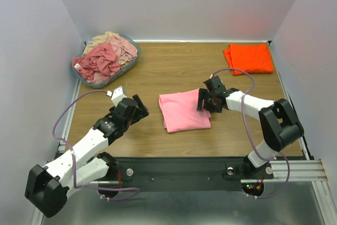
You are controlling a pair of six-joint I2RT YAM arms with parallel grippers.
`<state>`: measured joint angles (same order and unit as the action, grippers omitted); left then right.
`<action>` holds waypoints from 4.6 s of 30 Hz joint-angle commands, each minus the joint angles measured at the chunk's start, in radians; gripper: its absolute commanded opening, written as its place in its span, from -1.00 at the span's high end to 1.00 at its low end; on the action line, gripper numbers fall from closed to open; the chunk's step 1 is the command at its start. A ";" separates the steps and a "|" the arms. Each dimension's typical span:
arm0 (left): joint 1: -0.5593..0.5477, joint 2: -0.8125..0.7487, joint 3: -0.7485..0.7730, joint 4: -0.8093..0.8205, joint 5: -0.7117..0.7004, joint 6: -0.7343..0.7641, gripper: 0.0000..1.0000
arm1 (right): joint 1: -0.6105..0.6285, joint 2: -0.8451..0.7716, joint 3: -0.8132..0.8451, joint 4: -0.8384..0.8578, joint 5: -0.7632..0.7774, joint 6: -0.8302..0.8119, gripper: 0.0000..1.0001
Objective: Fold and stack the t-shirts
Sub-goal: Neatly place the folded tshirt to the corner
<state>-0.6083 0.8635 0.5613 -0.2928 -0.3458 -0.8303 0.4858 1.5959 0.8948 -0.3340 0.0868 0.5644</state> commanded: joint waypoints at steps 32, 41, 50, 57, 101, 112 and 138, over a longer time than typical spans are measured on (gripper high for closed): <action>0.005 0.022 -0.055 0.044 -0.045 -0.036 -0.97 | 0.169 0.259 0.036 -0.017 0.177 0.086 0.31; 0.008 -0.027 -0.051 0.011 -0.065 -0.038 -0.97 | 0.154 0.254 0.162 -0.014 0.318 -0.009 0.80; 0.012 -0.057 -0.046 -0.022 -0.091 -0.049 -0.97 | 0.036 0.245 0.349 -0.013 0.505 -0.311 0.99; 0.013 -0.021 -0.034 -0.034 -0.110 -0.050 -0.97 | -0.124 0.246 0.457 0.049 0.475 -0.587 0.99; 0.051 0.097 0.012 -0.063 -0.140 -0.052 -0.97 | -0.417 0.388 1.036 0.227 0.403 -0.903 0.99; 0.058 0.108 0.017 -0.062 -0.130 -0.049 -0.97 | -0.435 0.369 1.020 0.225 0.419 -0.916 0.99; 0.079 0.189 0.066 -0.075 -0.134 -0.033 -0.97 | -0.556 0.595 1.155 0.225 0.393 -0.911 0.94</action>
<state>-0.5377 1.0424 0.5808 -0.3641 -0.4500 -0.8734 -0.0544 2.1826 1.9759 -0.1730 0.4786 -0.3450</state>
